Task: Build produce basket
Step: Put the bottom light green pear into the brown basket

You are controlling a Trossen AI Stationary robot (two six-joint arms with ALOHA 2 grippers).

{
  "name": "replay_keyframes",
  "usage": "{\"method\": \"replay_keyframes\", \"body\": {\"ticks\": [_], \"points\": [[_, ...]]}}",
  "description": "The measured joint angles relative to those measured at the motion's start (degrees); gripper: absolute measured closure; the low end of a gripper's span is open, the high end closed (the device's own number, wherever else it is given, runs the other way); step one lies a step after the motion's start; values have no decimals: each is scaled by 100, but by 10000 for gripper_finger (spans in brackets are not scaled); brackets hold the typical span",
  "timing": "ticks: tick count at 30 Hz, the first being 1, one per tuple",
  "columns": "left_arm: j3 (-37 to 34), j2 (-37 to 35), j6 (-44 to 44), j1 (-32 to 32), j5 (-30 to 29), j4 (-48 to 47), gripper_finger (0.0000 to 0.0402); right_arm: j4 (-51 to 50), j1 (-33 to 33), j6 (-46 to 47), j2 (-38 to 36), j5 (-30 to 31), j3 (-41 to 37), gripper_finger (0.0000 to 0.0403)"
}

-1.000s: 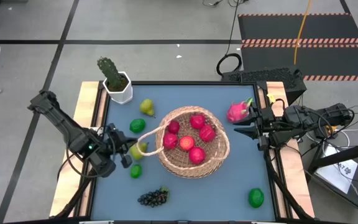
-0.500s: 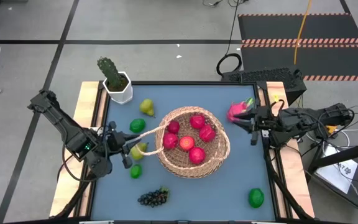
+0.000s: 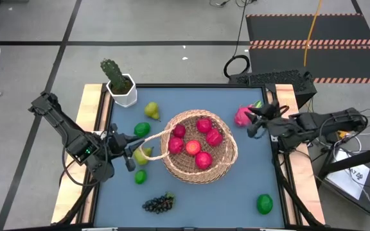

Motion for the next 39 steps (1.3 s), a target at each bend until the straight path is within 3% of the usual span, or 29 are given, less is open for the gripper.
{"method": "replay_keyframes", "body": {"ticks": [7,14,20,24,27,32,39], "points": [[0,0,-6,0,1,0,323,-843,-942,739,443,-675,0,300],[0,0,-9,0,4,0,323,-877,-1589,767,842,-1352,0,300],[0,0,-9,0,18,-3,323,-892,-1812,723,1126,-1404,0,300],[0,0,-83,0,385,-141,323,-892,-1872,651,1179,-1507,0,300],[0,18,-638,0,744,-667,323,-894,-1874,566,1157,-1509,0,300],[-198,26,-1589,-15,796,-1312,323,-894,-1874,335,1124,-1588,0,300],[-404,26,-1878,114,1056,-1384,323,-898,-1874,179,1081,-1658,0,300]]}}
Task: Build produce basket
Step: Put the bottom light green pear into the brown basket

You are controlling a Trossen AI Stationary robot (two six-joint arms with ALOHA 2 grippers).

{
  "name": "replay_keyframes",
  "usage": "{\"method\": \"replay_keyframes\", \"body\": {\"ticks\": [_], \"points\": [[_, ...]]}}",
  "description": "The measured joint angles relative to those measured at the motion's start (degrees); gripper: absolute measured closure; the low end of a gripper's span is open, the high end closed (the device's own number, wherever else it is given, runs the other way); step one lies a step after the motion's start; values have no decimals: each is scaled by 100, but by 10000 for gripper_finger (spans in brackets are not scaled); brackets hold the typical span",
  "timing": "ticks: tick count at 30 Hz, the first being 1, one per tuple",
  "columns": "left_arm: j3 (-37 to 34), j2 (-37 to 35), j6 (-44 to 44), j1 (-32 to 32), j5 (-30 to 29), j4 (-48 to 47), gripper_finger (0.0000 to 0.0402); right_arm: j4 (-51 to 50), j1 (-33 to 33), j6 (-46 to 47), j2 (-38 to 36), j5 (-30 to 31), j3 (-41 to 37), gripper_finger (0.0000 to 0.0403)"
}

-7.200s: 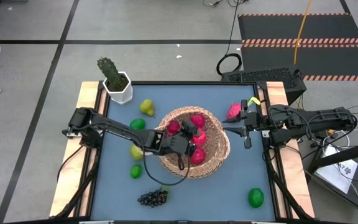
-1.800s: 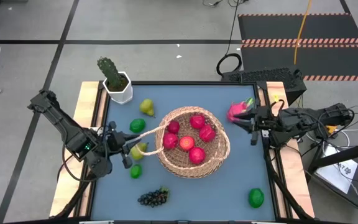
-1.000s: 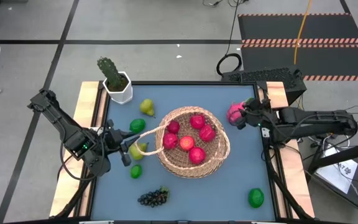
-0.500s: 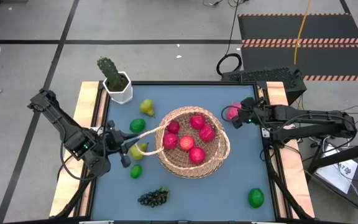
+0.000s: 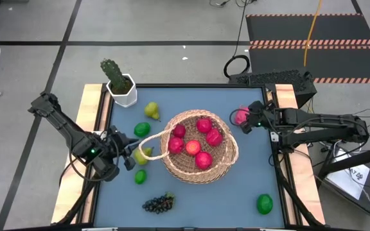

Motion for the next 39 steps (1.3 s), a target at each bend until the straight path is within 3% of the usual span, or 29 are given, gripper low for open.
{"method": "replay_keyframes", "body": {"ticks": [6,10,14,17,22,28,35,39], "points": [[-74,11,-401,72,21,82,323,-12,4,-100,-26,-2,0,300],[-390,125,-745,266,454,232,316,-11,4,-177,-26,-2,0,300],[-633,396,-991,516,668,313,274,-7,7,-239,-55,-2,-2,300],[-704,650,-703,778,722,691,232,-6,7,-238,-97,-25,-2,300],[-750,1199,-287,1154,1500,1011,195,2,7,-258,-187,-292,-2,300],[-752,1720,-336,1250,1923,894,203,4,9,-291,-284,-455,-2,300],[-734,1788,33,1204,2747,770,235,2,9,-302,-328,-736,-2,300],[-622,1738,99,1148,2852,355,256,4,9,-328,-328,-751,-3,300]]}}
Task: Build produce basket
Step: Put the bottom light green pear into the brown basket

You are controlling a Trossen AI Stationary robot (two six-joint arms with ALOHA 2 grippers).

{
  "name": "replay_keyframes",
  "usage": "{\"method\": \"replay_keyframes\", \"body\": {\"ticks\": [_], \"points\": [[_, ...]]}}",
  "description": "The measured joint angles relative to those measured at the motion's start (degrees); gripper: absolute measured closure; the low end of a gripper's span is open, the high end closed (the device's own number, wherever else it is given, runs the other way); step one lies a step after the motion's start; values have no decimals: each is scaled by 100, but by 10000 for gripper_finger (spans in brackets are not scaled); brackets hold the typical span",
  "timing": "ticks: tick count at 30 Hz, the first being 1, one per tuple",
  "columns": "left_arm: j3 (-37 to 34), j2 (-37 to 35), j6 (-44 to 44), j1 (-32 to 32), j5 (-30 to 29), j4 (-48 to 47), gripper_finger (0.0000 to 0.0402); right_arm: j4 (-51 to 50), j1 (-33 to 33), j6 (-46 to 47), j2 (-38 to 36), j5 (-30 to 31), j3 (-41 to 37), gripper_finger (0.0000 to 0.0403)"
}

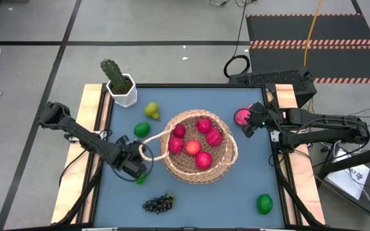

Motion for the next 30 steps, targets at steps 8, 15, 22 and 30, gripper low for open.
{"method": "replay_keyframes", "body": {"ticks": [8,15,22,30], "points": [[181,-134,172,-136,205,-526,277,2,0,0,0,0,1,300],[193,-98,-153,-146,139,-513,277,2,0,-9,0,0,1,300],[193,84,-117,-117,-264,-495,237,4,0,-9,0,1,1,300],[193,336,-482,-59,-451,-481,158,4,0,-70,0,-29,1,300]]}}
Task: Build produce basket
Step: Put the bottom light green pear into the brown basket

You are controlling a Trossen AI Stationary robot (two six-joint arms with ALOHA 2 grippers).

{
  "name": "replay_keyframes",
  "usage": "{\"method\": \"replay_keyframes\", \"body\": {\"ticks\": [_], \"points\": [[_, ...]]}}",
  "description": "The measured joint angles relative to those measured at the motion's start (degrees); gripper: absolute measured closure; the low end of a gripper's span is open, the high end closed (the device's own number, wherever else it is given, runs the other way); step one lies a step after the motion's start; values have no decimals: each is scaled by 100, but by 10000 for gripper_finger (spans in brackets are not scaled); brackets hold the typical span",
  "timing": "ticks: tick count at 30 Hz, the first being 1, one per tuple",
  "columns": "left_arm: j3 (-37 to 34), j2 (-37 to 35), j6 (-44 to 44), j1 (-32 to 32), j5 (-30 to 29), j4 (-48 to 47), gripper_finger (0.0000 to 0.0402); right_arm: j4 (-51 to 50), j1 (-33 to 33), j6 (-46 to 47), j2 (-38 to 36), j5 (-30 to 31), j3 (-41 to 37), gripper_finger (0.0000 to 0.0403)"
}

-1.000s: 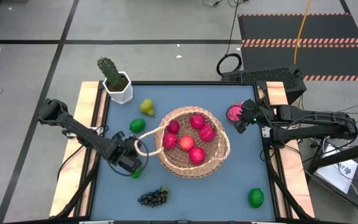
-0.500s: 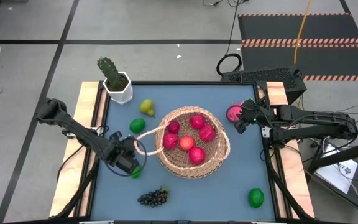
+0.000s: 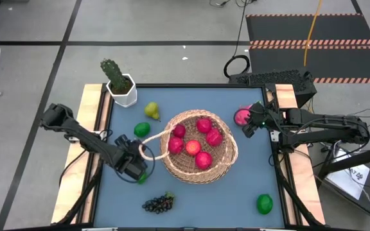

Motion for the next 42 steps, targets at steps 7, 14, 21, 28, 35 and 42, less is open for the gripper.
{"method": "replay_keyframes", "body": {"ticks": [7,14,21,28,35,42], "points": [[0,313,-954,204,-32,-10,140,-1,0,-48,0,-133,0,300],[0,614,-935,515,220,2,140,-1,0,-48,0,-518,-2,300],[-2,739,-845,831,445,37,140,0,0,-75,0,-562,-2,300],[-4,734,-425,906,457,273,140,80,0,68,2,-520,-2,300],[-4,734,-596,1031,467,175,140,178,-2,289,2,-401,0,300],[-4,734,-759,1028,1022,-155,140,187,0,231,2,-415,-2,300]]}}
